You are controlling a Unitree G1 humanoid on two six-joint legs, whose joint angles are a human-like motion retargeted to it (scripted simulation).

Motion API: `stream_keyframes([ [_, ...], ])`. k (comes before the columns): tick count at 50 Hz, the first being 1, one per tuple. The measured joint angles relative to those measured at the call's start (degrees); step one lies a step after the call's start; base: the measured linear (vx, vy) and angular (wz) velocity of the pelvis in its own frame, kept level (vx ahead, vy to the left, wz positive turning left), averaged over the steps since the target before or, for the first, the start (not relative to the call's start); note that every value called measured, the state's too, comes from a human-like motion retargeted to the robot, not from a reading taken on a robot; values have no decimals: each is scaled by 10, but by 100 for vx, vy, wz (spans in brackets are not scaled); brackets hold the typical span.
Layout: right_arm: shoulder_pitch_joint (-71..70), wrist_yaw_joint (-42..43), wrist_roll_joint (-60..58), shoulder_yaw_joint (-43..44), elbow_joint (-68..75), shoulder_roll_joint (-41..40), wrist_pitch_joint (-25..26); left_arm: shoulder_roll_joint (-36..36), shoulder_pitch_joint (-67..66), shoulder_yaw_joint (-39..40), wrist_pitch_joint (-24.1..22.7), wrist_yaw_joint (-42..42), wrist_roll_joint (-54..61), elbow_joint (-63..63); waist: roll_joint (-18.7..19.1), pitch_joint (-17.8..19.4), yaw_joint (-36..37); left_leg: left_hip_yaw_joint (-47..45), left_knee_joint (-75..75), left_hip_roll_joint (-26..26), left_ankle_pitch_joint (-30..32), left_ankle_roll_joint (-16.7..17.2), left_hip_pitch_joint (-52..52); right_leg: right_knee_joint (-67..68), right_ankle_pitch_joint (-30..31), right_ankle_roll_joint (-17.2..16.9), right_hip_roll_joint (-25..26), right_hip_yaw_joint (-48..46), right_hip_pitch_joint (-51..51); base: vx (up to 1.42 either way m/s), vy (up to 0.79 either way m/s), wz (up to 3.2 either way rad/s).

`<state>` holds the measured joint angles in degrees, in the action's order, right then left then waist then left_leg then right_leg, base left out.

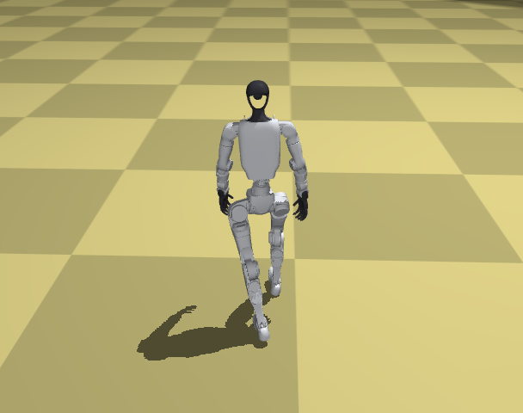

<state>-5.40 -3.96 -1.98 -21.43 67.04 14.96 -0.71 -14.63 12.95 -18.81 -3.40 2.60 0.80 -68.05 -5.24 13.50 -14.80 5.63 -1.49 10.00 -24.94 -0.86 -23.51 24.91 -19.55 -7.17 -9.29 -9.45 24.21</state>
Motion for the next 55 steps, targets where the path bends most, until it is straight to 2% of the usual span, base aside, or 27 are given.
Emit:
stream_keyframes([
  [5,5,-3,-10,9,16,2,1,17,-36,10,5,12,-9,-24,17,-1,-3,3,-117,-28,-27,19,-16,70,33,21,13,-2,-24,64,-12,68],
  [10,1,0,2,8,21,7,-4,31,-81,17,15,15,-16,-64,66,-13,11,-11,-392,-99,91,95,79,83,30,74,79,-22,-68,59,-19,33],
  [12,-5,3,9,6,15,13,-8,29,-94,14,18,16,-19,-66,86,-20,24,-21,-508,-133,139,111,140,58,25,94,110,-29,-90,56,-19,13],
  [15,-17,13,14,4,7,22,-11,25,-106,10,20,14,-19,-59,100,-29,50,-51,-643,-182,144,88,231,22,12,110,139,-33,-124,55,-18,7],
  [19,-43,27,14,2,-2,30,-12,18,-108,12,18,7,-18,-41,101,-39,90,-88,-713,-221,62,39,344,-27,-6,110,158,-30,-175,52,-15,-5],
  [22,-68,30,14,4,-9,32,-13,15,-104,20,17,4,-14,-30,92,-42,118,-117,-680,-227,16,22,417,-64,-18,105,161,-23,-215,50,-10,-14],
  [25,-87,30,14,4,-17,30,-16,17,-104,26,15,-1,-12,-25,84,-41,138,-141,-590,-223,1,24,469,-85,-37,101,158,-16,-252,50,-6,-11],
  [32,-116,12,1,-5,-26,20,-20,27,-92,28,17,5,-33,-41,59,-49,152,-155,-264,-165,79,60,511,-106,-81,92,129,-19,-312,49,0,10],
  [35,-113,5,-5,-11,-22,12,-19,30,-91,26,21,8,-40,-48,56,-61,155,-151,-214,-156,96,64,520,-84,-110,94,123,-18,-321,53,7,11],
  [40,-84,4,-3,-15,0,-7,-15,33,-95,26,28,11,-34,-62,41,-88,158,-157,-278,-142,121,47,526,8,-145,93,86,-38,-317,58,11,0],
  [42,-72,-1,-3,-15,15,-14,-12,31,-91,26,30,17,-26,-67,28,-97,156,-162,-291,-124,115,34,514,80,-127,85,58,-39,-300,61,14,15],
  [45,-64,-17,-8,-15,35,-19,-9,21,-74,26,33,32,-10,-71,-6,-98,145,-173,-240,-67,112,12,458,248,-81,80,-17,-32,-244,62,15,32],
  [47,-58,-25,-12,-17,39,-20,-7,14,-65,24,32,32,-7,-65,-20,-95,131,-167,-200,-32,111,2,416,351,-46,87,-59,-29,-201,64,16,51],
  [49,-49,-27,-15,-18,40,-19,-6,8,-59,19,32,27,-7,-59,-26,-91,115,-155,-170,-8,103,-4,374,420,-41,97,-84,-27,-162,66,16,60],
  [52,-38,-26,-16,-17,34,-15,-6,-3,-43,14,32,15,-7,-49,-30,-79,86,-128,-115,17,94,-7,299,458,-66,104,-103,-26,-105,67,15,73],
  [55,-27,-24,-15,-12,25,-11,-4,-12,-21,15,30,5,-4,-37,-29,-58,57,-92,-54,29,87,-7,213,411,-88,96,-102,-33,-62,67,12,86],
])
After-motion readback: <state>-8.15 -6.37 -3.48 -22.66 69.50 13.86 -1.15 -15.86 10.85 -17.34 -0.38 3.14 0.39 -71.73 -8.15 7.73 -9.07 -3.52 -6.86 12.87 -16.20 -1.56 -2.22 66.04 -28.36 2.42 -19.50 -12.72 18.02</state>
